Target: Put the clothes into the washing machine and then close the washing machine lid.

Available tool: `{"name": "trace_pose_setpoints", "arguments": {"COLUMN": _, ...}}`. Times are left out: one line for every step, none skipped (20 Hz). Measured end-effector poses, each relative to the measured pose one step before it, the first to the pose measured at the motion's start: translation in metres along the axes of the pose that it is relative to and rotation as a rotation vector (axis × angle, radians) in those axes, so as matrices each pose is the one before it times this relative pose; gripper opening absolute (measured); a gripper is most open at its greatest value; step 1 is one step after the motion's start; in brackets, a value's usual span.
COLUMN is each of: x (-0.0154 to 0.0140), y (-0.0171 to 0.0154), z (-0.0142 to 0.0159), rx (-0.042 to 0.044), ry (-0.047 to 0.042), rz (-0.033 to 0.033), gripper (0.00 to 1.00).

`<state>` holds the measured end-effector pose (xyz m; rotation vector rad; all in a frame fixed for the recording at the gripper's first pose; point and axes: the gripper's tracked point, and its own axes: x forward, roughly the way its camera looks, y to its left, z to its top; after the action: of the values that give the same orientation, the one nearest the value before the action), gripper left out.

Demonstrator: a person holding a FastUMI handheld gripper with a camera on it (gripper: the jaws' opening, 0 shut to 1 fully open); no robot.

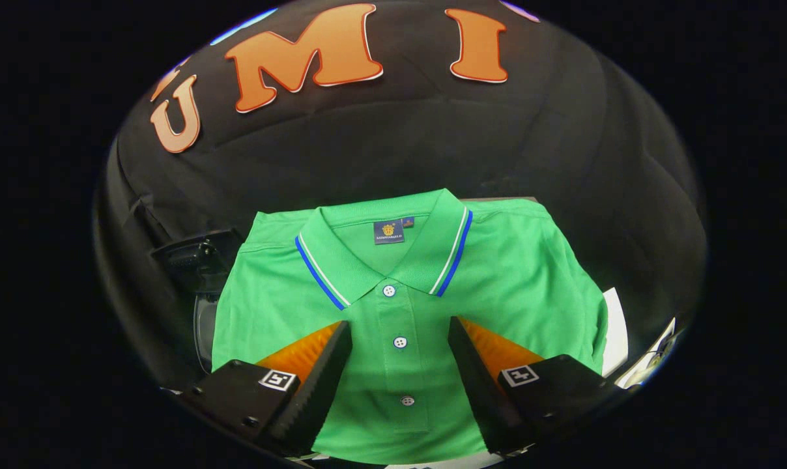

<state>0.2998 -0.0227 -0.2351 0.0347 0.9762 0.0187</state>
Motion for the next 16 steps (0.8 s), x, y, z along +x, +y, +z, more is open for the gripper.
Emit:
{"name": "trace_pose_setpoints", "arguments": {"x": -0.00024, "y": 0.00119, "z": -0.00073, "rx": -0.00469, "ry": 0.01533, "rz": -0.00176, "gripper": 0.99}}
{"name": "trace_pose_setpoints", "arguments": {"x": -0.00101, "y": -0.00086, "z": 0.00099, "rx": -0.006, "ry": 0.00652, "rz": -0.00058, "gripper": 0.99}}
{"name": "trace_pose_setpoints", "arguments": {"x": 0.00065, "y": 0.00133, "z": -0.00122, "rx": 0.00599, "ry": 0.01017, "rz": -0.00347, "gripper": 0.99}}
{"name": "trace_pose_setpoints", "arguments": {"x": -0.00016, "y": 0.00034, "z": 0.00128, "rx": 0.00503, "ry": 0.00233, "rz": -0.00254, "gripper": 0.99}}
{"name": "trace_pose_setpoints", "arguments": {"x": 0.00039, "y": 0.00064, "z": -0.00125, "rx": 0.0027, "ry": 0.00674, "rz": -0.00015, "gripper": 0.99}}
{"name": "trace_pose_setpoints", "arguments": {"x": -0.00023, "y": 0.00014, "z": -0.00048, "rx": -0.00311, "ry": 0.00643, "rz": -0.00348, "gripper": 0.99}}
{"name": "trace_pose_setpoints", "arguments": {"x": -0.00082, "y": 0.00108, "z": -0.00028, "rx": -0.00467, "ry": 0.00411, "rz": 0.00315, "gripper": 0.98}}
{"name": "trace_pose_setpoints", "arguments": {"x": 0.00037, "y": 0.00094, "z": -0.00036, "rx": -0.01236, "ry": 0.0068, "rz": 0.00458, "gripper": 0.95}}
{"name": "trace_pose_setpoints", "arguments": {"x": -0.00127, "y": 0.00144, "z": 0.00059, "rx": -0.00472, "ry": 0.00437, "rz": 0.00856, "gripper": 0.93}}
{"name": "trace_pose_setpoints", "arguments": {"x": -0.00079, "y": 0.00147, "z": -0.00092, "rx": 0.00316, "ry": 0.00104, "rz": 0.00711, "gripper": 0.87}}
{"name": "trace_pose_setpoints", "arguments": {"x": 0.00218, "y": 0.00175, "z": -0.00051, "rx": -0.00067, "ry": 0.00356, "rz": 0.00368, "gripper": 0.84}}
{"name": "trace_pose_setpoints", "arguments": {"x": -0.00185, "y": -0.00099, "z": 0.00024, "rx": -0.00386, "ry": 0.00062, "rz": -0.00119, "gripper": 0.81}}
{"name": "trace_pose_setpoints", "arguments": {"x": 0.0003, "y": 0.0012, "z": -0.00121, "rx": -0.01426, "ry": 0.01451, "rz": 0.00311, "gripper": 0.79}}
{"name": "trace_pose_setpoints", "arguments": {"x": -0.00015, "y": -0.00095, "z": 0.00142, "rx": 0.00145, "ry": 0.00415, "rz": -0.00618, "gripper": 0.76}}
{"name": "trace_pose_setpoints", "arguments": {"x": -0.00228, "y": 0.00535, "z": 0.0017, "rx": -0.00046, "ry": 0.01044, "rz": 0.01572, "gripper": 0.66}}
{"name": "trace_pose_setpoints", "arguments": {"x": 0.00297, "y": 0.00503, "z": 0.00179, "rx": -0.0003, "ry": -0.00688, "rz": 0.02116, "gripper": 0.56}}
